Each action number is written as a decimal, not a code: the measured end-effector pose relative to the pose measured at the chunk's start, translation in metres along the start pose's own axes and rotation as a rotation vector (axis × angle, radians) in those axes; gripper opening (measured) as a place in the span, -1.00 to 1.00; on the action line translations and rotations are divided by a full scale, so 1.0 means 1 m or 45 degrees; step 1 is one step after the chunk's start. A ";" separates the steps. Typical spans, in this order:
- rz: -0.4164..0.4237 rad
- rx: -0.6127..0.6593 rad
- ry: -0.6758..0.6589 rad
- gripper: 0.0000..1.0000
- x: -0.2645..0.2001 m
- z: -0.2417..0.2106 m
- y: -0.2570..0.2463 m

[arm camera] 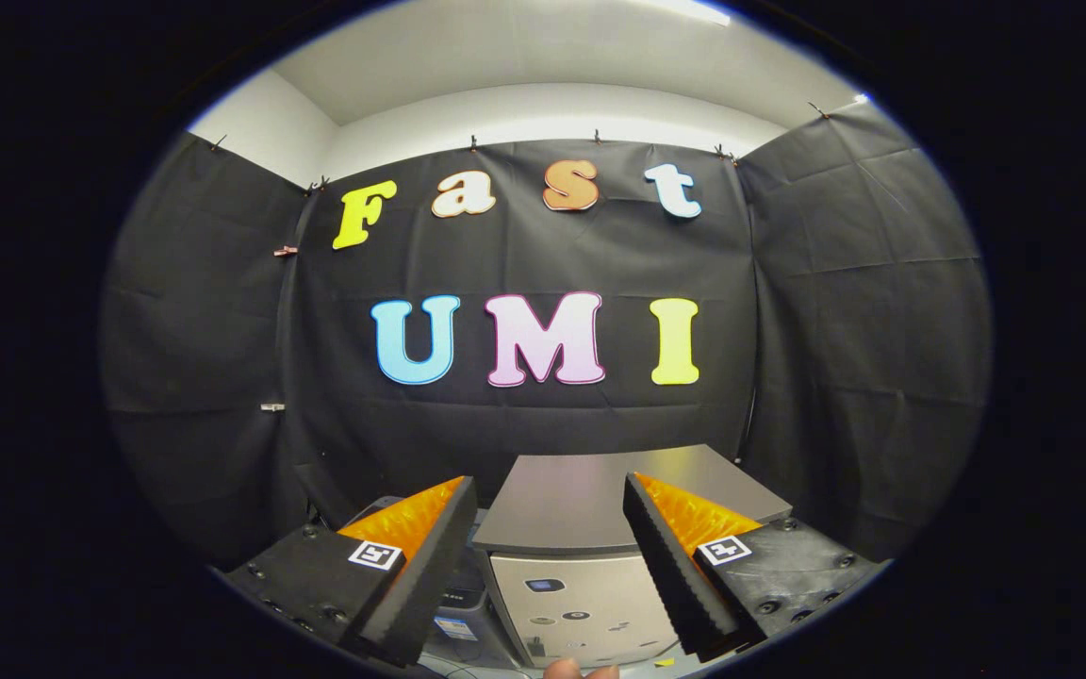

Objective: Put the clothes into the washing machine and then close the washing machine lid.

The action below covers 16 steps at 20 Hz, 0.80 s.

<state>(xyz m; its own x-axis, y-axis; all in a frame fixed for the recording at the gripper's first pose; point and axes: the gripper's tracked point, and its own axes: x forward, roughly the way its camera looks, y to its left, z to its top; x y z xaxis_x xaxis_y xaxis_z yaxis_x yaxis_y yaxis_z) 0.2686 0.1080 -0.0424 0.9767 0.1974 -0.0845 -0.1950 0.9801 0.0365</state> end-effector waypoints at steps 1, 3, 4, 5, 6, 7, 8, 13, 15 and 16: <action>-0.006 -0.001 -0.001 0.96 0.001 0.000 -0.002; -0.012 -0.003 -0.001 0.96 0.001 0.001 -0.003; -0.014 -0.001 -0.004 0.96 0.000 0.003 -0.002; -0.012 -0.001 -0.006 0.96 0.000 0.004 -0.001; -0.008 -0.005 -0.007 0.96 -0.001 0.004 0.001; -0.004 -0.013 -0.009 0.96 0.000 0.004 0.002; -0.003 -0.021 -0.011 0.96 0.000 0.005 0.003; 0.002 -0.031 -0.007 0.96 0.001 0.003 0.007; 0.001 -0.033 -0.004 0.96 0.002 0.002 0.007; 0.001 -0.033 -0.002 0.96 0.002 0.001 0.006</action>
<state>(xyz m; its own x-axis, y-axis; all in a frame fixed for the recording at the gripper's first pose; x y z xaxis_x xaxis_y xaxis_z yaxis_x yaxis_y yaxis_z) 0.2700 0.1140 -0.0414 0.9767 0.1979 -0.0827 -0.1977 0.9802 0.0111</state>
